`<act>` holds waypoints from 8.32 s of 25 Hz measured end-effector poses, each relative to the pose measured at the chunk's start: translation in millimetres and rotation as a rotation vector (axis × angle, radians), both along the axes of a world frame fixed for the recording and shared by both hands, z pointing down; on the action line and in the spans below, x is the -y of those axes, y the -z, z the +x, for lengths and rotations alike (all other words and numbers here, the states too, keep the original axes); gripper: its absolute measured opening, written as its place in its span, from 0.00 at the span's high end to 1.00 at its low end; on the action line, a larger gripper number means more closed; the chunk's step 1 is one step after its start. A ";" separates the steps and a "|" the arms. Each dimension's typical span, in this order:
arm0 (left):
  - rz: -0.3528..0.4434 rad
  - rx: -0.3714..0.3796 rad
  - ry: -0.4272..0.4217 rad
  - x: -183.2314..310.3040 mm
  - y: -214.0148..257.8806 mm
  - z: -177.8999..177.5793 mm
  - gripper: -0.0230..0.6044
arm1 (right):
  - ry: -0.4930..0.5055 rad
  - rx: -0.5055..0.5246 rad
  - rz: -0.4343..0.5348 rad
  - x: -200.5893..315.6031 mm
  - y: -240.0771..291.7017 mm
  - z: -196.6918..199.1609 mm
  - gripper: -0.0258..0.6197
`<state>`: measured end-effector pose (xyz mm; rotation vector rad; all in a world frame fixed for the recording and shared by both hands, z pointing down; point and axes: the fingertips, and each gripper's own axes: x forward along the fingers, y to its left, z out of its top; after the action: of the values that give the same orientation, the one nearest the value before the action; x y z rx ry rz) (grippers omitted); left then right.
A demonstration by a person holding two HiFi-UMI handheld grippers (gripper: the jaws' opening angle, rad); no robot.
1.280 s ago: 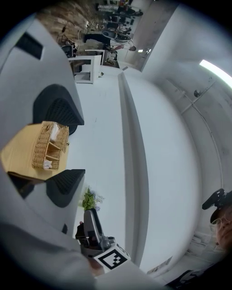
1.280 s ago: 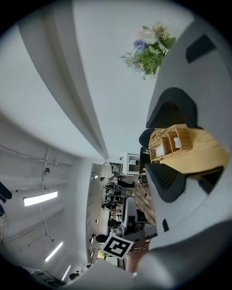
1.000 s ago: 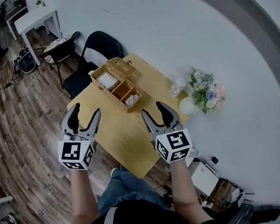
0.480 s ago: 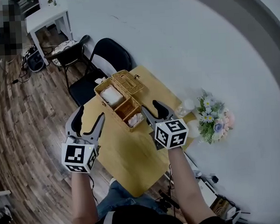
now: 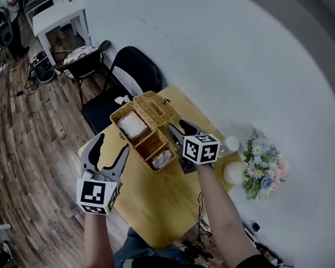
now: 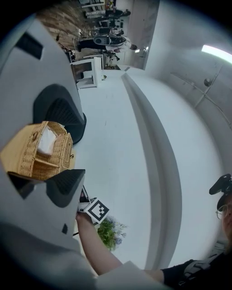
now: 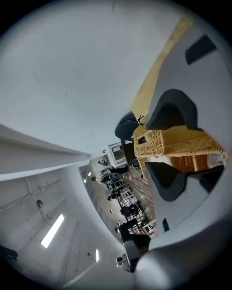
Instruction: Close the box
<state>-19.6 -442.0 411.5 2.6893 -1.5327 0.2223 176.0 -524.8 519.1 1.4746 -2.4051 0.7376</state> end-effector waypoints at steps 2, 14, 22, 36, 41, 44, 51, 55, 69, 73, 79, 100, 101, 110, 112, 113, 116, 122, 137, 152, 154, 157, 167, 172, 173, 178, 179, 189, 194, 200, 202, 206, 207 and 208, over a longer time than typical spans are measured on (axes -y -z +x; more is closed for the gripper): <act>-0.014 0.004 -0.008 5.5 -7.0 3.4 0.47 | -0.015 0.024 -0.048 12.1 -15.6 4.1 0.60; -0.089 0.039 -0.027 13.6 -45.3 12.2 0.47 | -0.109 0.191 -0.328 60.2 -85.5 20.4 0.60; -0.133 0.063 -0.007 9.2 -67.0 5.8 0.47 | -0.118 0.461 -0.480 69.9 -114.2 14.6 0.63; -0.136 0.088 0.013 1.1 -76.3 -7.7 0.47 | -0.253 0.938 -0.593 79.9 -130.8 19.5 0.68; -0.141 0.098 0.029 -2.6 -77.0 -14.7 0.47 | -0.306 0.910 -0.506 86.5 -117.7 28.7 0.78; -0.136 0.095 0.025 -5.2 -73.0 -14.6 0.47 | -0.305 0.900 -0.439 87.7 -101.2 33.5 0.81; -0.106 0.075 0.015 -11.6 -55.9 -13.6 0.47 | -0.166 0.810 -0.197 84.7 -34.6 32.5 0.84; -0.097 0.070 0.014 -14.3 -52.7 -14.5 0.48 | -0.081 0.628 -0.116 80.4 -16.5 25.1 0.84; -0.068 0.063 -0.002 -32.2 -36.4 -19.9 0.48 | 0.000 0.090 0.094 59.4 25.2 -4.5 0.86; -0.042 0.070 -0.007 -35.7 -24.0 -26.2 0.48 | 0.011 -0.016 0.131 52.3 32.9 -16.1 0.86; -0.012 0.056 -0.001 -43.0 -8.6 -35.6 0.48 | 0.044 -0.197 0.168 40.6 42.5 -33.7 0.86; 0.035 -0.031 0.049 -82.9 14.0 -80.6 0.48 | 0.166 -0.305 0.164 -12.2 42.8 -105.0 0.86; 0.031 -0.035 0.053 -83.9 12.4 -82.9 0.48 | 0.182 -0.318 0.164 -15.2 40.5 -109.5 0.86; -0.003 -0.042 0.070 -87.4 1.7 -95.3 0.48 | 0.300 -0.437 0.130 -42.7 -0.6 -149.9 0.82; 0.001 -0.044 0.080 -88.3 1.5 -99.9 0.48 | 0.309 -0.470 0.115 -46.5 -12.0 -155.8 0.81; 0.001 -0.045 0.085 -89.1 0.7 -102.4 0.48 | 0.309 -0.485 0.106 -48.0 -17.8 -158.3 0.81; -0.012 -0.041 0.097 -92.1 -5.3 -109.0 0.48 | 0.298 -0.516 0.062 -51.9 -38.4 -163.3 0.81; -0.036 -0.024 0.114 -96.9 -15.1 -118.5 0.48 | 0.256 -0.511 0.014 -48.1 -62.0 -164.4 0.82; -0.043 -0.035 0.072 -103.8 -12.3 -110.6 0.48 | 0.151 -0.480 0.032 -51.4 -32.7 -149.5 0.86; 0.056 -0.037 -0.083 -153.7 33.4 -85.6 0.48 | 0.099 -0.445 0.183 -147.8 62.3 -134.8 0.84; 0.066 -0.037 -0.104 -163.6 37.9 -85.2 0.48 | 0.093 -0.453 0.208 -167.1 77.8 -136.7 0.81; 0.086 -0.058 -0.103 -174.9 45.8 -88.7 0.48 | 0.075 -0.462 0.253 -197.3 101.7 -138.2 0.80; 0.131 -0.097 -0.132 -205.2 67.9 -85.0 0.49 | -0.036 -0.424 0.383 -296.0 169.8 -128.7 0.80; 0.159 -0.123 -0.121 -209.9 79.7 -81.5 0.54 | -0.133 -0.395 0.439 -319.2 194.5 -107.4 0.80; 0.170 -0.122 -0.114 -210.7 82.5 -80.9 0.57 | -0.143 -0.384 0.447 -322.7 198.1 -104.0 0.80; 0.257 -0.087 -0.061 -215.1 103.5 -72.4 0.94 | -0.174 -0.372 0.495 -335.2 213.3 -87.6 0.80; 0.269 -0.076 -0.064 -216.5 106.9 -68.3 0.94 | -0.174 -0.379 0.502 -337.3 214.6 -84.8 0.80; 0.323 -0.048 -0.081 -211.7 143.3 -34.6 0.94 | -0.181 -0.370 0.563 -345.1 238.4 -54.9 0.87; 0.332 -0.083 -0.077 -206.3 154.1 -22.3 0.94 | -0.240 -0.366 0.584 -347.1 250.7 -28.5 0.93; 0.338 -0.052 -0.075 -203.3 150.3 -9.7 0.94 | -0.262 -0.384 0.605 -352.0 253.7 -3.9 0.94; 0.336 -0.048 -0.061 -201.2 151.4 -10.9 0.94 | -0.265 -0.395 0.615 -352.2 255.9 1.8 0.94; 0.349 -0.042 -0.045 -202.7 156.4 -14.6 0.94 | -0.261 -0.385 0.641 -353.6 261.2 4.2 0.94; 0.356 -0.039 -0.043 -203.3 156.9 -14.9 0.94 | -0.260 -0.378 0.643 -352.6 260.8 4.1 0.94; 0.362 -0.035 -0.040 -203.7 157.3 -15.1 0.94 | -0.259 -0.373 0.645 -351.4 260.1 4.1 0.94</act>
<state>-34.7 -238.4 254.2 2.9730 -1.6498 -0.1135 180.1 -173.4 259.0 1.9590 -2.2704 -0.3094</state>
